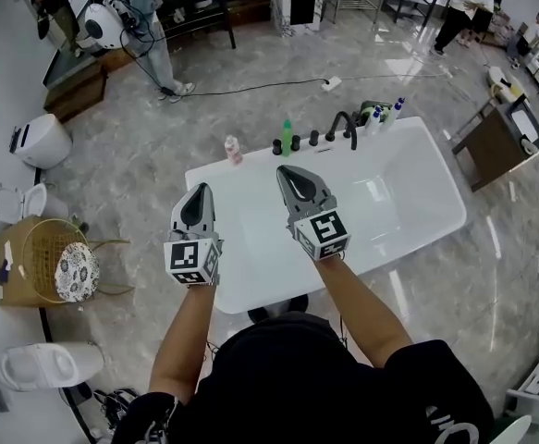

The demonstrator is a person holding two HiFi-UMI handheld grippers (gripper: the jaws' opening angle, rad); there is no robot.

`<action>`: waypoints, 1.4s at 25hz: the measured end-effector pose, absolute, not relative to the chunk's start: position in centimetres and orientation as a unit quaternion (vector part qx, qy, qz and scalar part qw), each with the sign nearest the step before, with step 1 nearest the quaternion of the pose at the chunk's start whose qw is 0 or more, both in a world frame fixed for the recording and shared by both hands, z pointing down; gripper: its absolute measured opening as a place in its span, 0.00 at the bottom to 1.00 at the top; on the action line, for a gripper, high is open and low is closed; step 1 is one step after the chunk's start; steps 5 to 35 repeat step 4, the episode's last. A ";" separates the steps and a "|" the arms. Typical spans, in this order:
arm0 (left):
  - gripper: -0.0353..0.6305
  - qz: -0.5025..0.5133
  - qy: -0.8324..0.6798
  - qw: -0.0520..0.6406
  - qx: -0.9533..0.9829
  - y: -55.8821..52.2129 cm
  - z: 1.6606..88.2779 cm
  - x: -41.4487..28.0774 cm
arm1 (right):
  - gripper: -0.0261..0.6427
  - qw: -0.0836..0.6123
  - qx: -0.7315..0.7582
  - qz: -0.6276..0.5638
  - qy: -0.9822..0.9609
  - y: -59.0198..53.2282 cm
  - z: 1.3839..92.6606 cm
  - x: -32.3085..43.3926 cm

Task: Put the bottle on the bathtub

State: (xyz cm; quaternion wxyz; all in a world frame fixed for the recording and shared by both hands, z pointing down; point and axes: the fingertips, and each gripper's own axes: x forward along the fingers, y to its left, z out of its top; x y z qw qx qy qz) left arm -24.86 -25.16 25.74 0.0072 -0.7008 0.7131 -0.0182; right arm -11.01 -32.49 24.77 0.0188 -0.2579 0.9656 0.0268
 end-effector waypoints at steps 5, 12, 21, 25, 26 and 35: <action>0.06 -0.016 0.711 0.007 -0.703 -25.4 25.6 -24.9 | 0.05 0.022 -0.255 0.027 0.966 -32.5 24.6 -11.1; 0.06 -0.016 0.711 0.007 -0.703 -25.4 25.6 -24.9 | 0.05 0.022 -0.255 0.027 0.966 -32.5 24.6 -11.1; 0.06 -0.016 0.711 0.007 -0.703 -25.4 25.6 -24.9 | 0.05 0.022 -0.255 0.027 0.966 -32.5 24.6 -11.1; 0.06 -0.016 0.711 0.007 -0.703 -25.4 25.6 -24.9 | 0.05 0.022 -0.255 0.027 0.966 -32.5 24.6 -11.1; 0.06 -0.016 0.711 0.007 -0.703 -25.4 25.6 -24.9 | 0.05 0.022 -0.255 0.027 0.966 -32.5 24.6 -11.1; 0.06 -0.016 0.711 0.007 -0.703 -25.4 25.6 -24.9 | 0.05 0.022 -0.255 0.027 0.966 -32.5 24.6 -11.1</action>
